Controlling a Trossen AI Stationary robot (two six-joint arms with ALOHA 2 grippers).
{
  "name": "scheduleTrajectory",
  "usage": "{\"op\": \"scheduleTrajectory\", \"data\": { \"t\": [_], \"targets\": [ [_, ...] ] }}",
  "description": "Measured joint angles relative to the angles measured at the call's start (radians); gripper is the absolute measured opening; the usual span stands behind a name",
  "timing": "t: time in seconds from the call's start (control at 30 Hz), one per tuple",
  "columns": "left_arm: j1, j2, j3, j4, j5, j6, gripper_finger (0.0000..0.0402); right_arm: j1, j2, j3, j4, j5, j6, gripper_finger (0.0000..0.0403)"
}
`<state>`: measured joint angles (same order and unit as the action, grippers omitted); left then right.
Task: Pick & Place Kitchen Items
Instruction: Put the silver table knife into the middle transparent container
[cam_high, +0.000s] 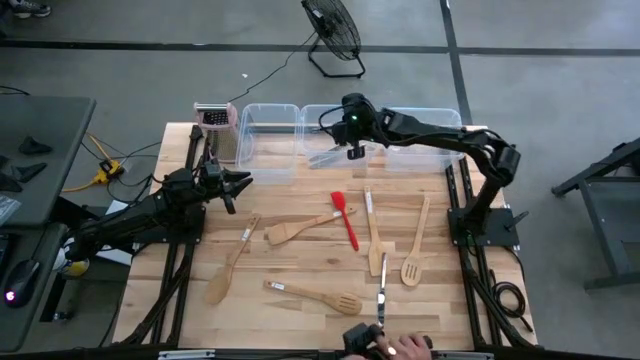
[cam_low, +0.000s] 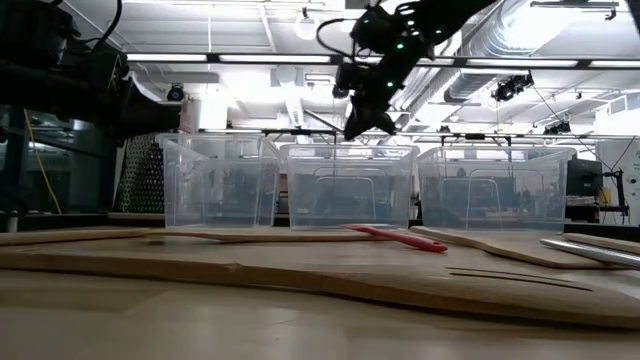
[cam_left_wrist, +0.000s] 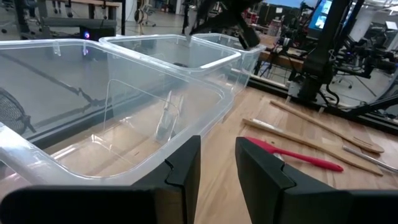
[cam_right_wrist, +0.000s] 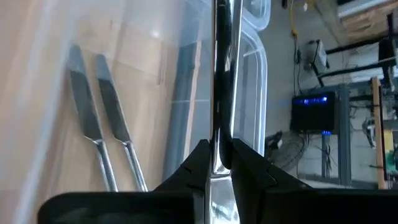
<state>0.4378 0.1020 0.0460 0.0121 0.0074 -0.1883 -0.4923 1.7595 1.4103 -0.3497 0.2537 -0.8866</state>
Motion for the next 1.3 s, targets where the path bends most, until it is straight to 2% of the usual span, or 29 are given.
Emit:
{"op": "scheduleTrajectory", "data": {
  "t": [0.27,0.47,0.73,0.97,1.3],
  "targets": [
    [0.000,0.000,0.000,-0.019,-0.003,0.000,0.0101,-0.011,0.165,0.223,-0.293,0.005,-0.001,0.0033],
    [0.000,0.000,0.000,-0.019,-0.003,0.000,0.0101,-0.034,0.247,0.322,-0.345,0.003,-0.022,0.0033],
    [0.000,0.000,0.000,-0.018,-0.003,0.000,0.0101,-0.047,0.274,0.330,-0.381,-0.009,-0.122,0.0048],
    [0.000,0.000,0.000,-0.018,-0.002,0.000,0.0101,-0.054,0.275,0.327,-0.389,0.001,-0.128,0.0044],
    [0.000,0.000,0.000,-0.019,0.002,0.000,0.0101,-0.062,0.276,0.325,-0.382,0.017,-0.135,0.0087]
  ]
}}
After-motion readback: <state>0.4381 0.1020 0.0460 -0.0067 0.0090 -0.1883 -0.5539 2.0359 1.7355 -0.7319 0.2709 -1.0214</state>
